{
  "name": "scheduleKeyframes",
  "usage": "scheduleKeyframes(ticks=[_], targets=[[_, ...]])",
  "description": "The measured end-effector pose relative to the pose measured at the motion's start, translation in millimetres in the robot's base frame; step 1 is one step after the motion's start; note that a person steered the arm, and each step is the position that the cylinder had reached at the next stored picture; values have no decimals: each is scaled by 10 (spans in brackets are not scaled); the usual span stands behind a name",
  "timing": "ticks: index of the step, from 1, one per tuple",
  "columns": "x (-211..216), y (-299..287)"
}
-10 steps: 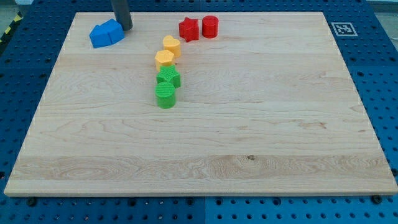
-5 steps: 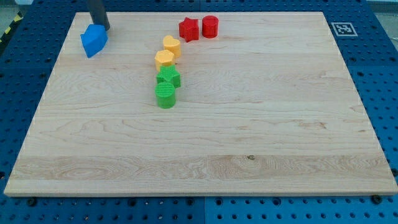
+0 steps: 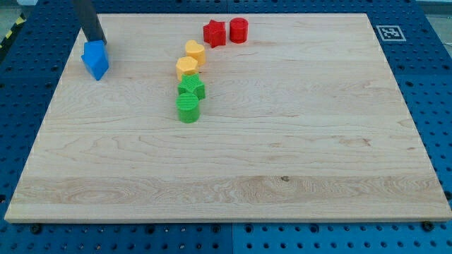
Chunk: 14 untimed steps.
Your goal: Push the blue cube and the blue triangle to the bottom left
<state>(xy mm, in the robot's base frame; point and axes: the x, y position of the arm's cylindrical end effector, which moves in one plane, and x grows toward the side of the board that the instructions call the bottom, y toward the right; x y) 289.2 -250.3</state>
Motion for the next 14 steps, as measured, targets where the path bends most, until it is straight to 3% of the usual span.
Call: scheduleKeyframes(ticks=[5, 14], targets=[[909, 309], [2246, 264]])
